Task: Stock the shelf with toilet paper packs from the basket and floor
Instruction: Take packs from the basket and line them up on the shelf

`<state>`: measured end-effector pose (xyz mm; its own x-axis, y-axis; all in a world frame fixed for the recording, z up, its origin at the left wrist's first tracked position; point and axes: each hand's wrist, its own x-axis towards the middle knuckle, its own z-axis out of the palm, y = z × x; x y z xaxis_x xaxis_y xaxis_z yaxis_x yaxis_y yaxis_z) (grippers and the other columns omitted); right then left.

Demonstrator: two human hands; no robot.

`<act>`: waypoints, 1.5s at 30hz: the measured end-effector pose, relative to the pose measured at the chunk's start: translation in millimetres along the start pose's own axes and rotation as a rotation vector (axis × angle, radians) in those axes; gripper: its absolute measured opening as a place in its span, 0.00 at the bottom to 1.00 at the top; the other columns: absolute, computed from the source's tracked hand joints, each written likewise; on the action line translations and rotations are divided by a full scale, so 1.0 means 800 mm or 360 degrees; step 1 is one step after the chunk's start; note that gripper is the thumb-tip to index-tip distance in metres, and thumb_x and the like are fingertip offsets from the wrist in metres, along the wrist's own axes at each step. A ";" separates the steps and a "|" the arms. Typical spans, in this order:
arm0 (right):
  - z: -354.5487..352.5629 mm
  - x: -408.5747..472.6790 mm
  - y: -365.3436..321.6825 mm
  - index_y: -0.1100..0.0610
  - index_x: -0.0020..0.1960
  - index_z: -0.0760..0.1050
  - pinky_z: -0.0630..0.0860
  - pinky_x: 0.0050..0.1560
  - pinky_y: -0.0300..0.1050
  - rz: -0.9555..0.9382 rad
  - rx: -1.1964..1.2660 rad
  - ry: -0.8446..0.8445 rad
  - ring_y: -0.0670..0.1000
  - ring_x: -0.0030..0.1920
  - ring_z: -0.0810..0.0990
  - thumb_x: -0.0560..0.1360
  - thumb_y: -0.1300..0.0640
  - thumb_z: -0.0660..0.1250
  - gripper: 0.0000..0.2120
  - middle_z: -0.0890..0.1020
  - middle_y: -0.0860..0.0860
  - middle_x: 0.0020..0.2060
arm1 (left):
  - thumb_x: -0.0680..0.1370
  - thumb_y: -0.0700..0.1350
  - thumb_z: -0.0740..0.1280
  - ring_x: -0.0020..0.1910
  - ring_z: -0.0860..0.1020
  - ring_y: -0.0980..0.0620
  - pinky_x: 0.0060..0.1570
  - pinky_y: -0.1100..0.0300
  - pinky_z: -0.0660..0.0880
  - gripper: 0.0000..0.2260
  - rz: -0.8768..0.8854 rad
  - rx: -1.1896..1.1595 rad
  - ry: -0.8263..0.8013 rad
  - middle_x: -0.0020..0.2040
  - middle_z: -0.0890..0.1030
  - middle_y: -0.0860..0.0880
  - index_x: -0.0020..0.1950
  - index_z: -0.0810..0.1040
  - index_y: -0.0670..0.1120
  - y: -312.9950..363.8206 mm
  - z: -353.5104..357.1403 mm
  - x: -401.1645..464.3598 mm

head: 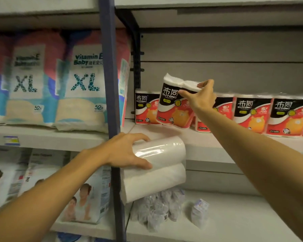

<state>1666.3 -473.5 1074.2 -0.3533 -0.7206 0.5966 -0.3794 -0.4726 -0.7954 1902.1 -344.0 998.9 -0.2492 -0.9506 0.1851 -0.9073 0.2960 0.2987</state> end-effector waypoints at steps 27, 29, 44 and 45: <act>0.037 0.067 0.090 0.49 0.76 0.49 0.60 0.69 0.60 -0.0547 -0.1985 -0.0380 0.65 0.73 0.56 0.67 0.32 0.69 0.47 0.55 0.61 0.74 | 0.59 0.66 0.76 0.50 0.74 0.57 0.50 0.59 0.76 0.33 0.0087 -0.0190 0.0230 0.52 0.74 0.60 0.61 0.68 0.69 -0.015 -0.018 0.013; 0.028 0.067 0.086 0.46 0.77 0.47 0.59 0.69 0.60 -0.0496 -0.1935 -0.0420 0.66 0.73 0.54 0.69 0.30 0.66 0.46 0.54 0.62 0.75 | 0.58 0.67 0.75 0.50 0.75 0.56 0.50 0.58 0.77 0.33 0.0097 -0.0218 0.0271 0.52 0.75 0.59 0.61 0.68 0.70 -0.011 -0.021 0.011; -0.059 0.026 0.028 0.64 0.59 0.77 0.78 0.56 0.59 -0.0229 -0.1282 -0.0430 0.63 0.51 0.79 0.76 0.52 0.66 0.17 0.81 0.64 0.53 | 0.62 0.68 0.67 0.53 0.78 0.47 0.51 0.47 0.78 0.38 0.0490 0.0143 0.1020 0.60 0.78 0.51 0.69 0.61 0.60 0.031 -0.017 0.007; -0.064 0.021 0.021 0.66 0.58 0.78 0.78 0.53 0.57 -0.0139 -0.1126 -0.0508 0.62 0.47 0.80 0.78 0.52 0.65 0.17 0.82 0.65 0.52 | 0.65 0.65 0.68 0.54 0.79 0.46 0.51 0.47 0.78 0.37 0.0662 0.0327 0.1129 0.61 0.78 0.48 0.70 0.62 0.54 0.031 -0.013 0.010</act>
<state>1609.9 -467.7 1076.3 -0.0744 -0.8575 0.5090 -0.8876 -0.1757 -0.4258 1881.4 -343.0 1017.6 -0.3669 -0.4639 0.8063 -0.8495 0.5204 -0.0872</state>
